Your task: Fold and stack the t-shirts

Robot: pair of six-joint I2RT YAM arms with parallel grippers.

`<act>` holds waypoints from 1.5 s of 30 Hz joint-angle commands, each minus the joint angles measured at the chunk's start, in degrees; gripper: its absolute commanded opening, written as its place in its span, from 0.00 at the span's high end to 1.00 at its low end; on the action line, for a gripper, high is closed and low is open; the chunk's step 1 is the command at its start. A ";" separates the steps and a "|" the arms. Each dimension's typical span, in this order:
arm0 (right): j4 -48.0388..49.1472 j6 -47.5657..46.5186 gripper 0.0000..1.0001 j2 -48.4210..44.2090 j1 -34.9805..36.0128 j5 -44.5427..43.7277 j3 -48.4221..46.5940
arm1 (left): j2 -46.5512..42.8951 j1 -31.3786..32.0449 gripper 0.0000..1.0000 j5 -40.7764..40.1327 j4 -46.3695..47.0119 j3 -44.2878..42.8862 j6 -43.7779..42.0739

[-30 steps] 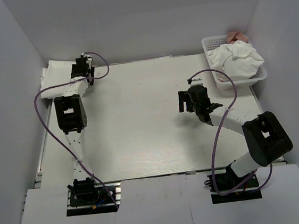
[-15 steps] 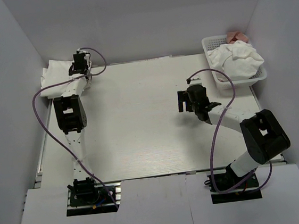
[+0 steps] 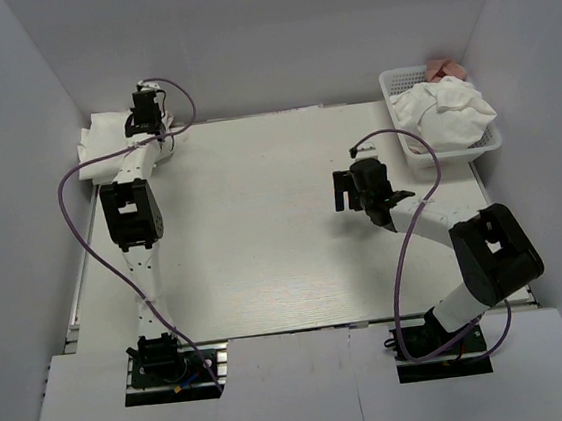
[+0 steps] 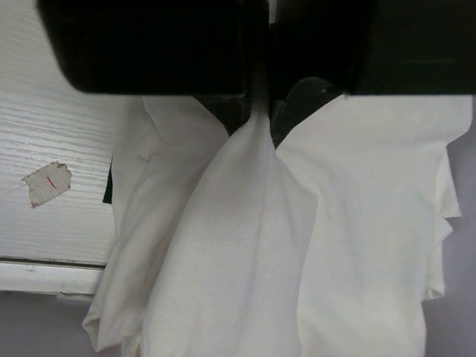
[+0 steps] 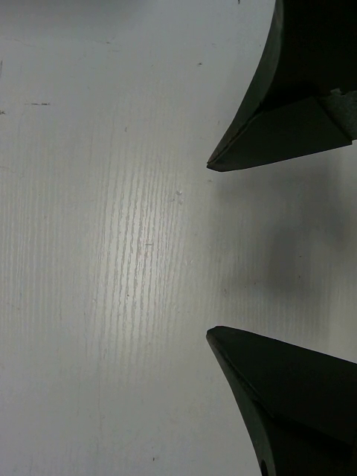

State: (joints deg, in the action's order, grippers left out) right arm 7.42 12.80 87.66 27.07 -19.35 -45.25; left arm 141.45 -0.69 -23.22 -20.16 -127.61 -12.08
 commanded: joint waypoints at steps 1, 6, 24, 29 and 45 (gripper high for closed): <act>0.05 -0.58 0.10 0.85 0.26 -0.33 -2.64 | -1.54 0.34 0.79 5.28 1.54 1.13 0.91; -1.00 -0.58 0.10 1.64 0.18 -0.77 -3.52 | 1.46 0.34 0.36 10.47 -0.93 0.62 2.84; -2.94 -0.05 0.10 1.29 0.26 0.02 -4.23 | -3.53 0.34 0.00 11.03 -0.66 -0.88 13.47; -2.32 1.00 0.10 -2.57 0.26 1.51 -3.00 | -14.69 0.34 0.00 -5.49 -2.33 3.59 18.48; 6.27 13.30 0.10 -23.58 0.09 10.56 12.81 | -76.74 0.34 0.00 9.50 -5.06 77.14 50.66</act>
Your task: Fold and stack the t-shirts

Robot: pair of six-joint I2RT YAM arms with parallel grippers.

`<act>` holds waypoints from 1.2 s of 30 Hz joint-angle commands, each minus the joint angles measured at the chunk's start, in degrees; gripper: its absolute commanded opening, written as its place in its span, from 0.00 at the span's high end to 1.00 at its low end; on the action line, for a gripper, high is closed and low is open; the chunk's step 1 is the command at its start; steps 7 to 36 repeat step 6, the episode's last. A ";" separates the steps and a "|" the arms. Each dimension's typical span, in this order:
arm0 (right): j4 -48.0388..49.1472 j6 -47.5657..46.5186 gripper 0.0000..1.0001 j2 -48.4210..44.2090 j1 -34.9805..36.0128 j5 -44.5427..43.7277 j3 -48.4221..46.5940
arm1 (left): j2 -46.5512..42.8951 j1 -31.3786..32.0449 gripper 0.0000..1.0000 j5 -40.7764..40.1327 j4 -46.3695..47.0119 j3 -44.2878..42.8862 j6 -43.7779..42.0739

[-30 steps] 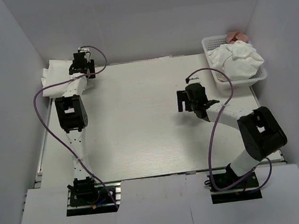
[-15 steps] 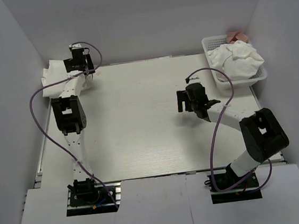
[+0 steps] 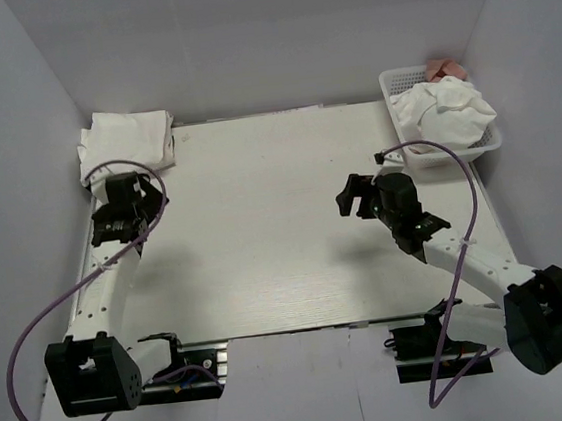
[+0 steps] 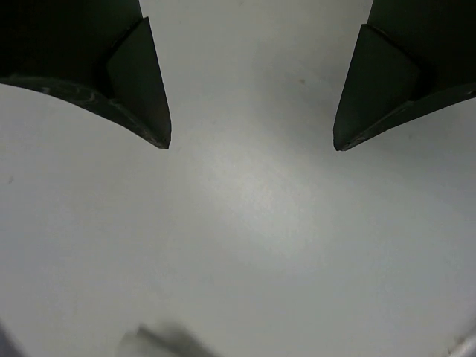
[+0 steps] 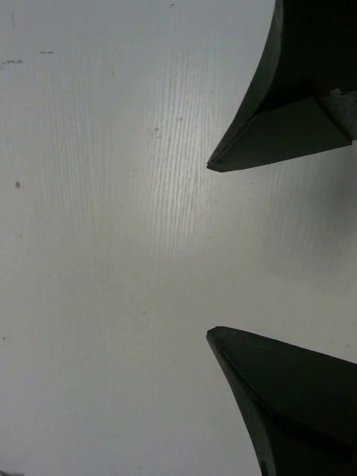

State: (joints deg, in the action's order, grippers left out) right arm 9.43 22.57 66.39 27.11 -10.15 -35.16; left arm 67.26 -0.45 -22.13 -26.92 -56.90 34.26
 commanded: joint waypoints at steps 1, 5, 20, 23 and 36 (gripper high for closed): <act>6.19 3.54 0.10 -3.19 -0.04 1.28 3.60 | -4.58 0.10 0.00 8.42 1.69 7.24 3.63; 8.76 4.86 0.10 -4.69 0.13 3.12 7.12 | -15.57 0.10 0.00 7.11 1.16 9.09 1.51; 9.37 4.51 0.10 -5.47 0.05 3.21 7.47 | -17.15 0.10 0.00 7.88 2.38 10.40 1.51; 9.37 4.51 0.10 -5.47 0.05 3.21 7.47 | -17.15 0.10 0.00 7.88 2.38 10.40 1.51; 9.37 4.51 0.10 -5.47 0.05 3.21 7.47 | -17.15 0.10 0.00 7.88 2.38 10.40 1.51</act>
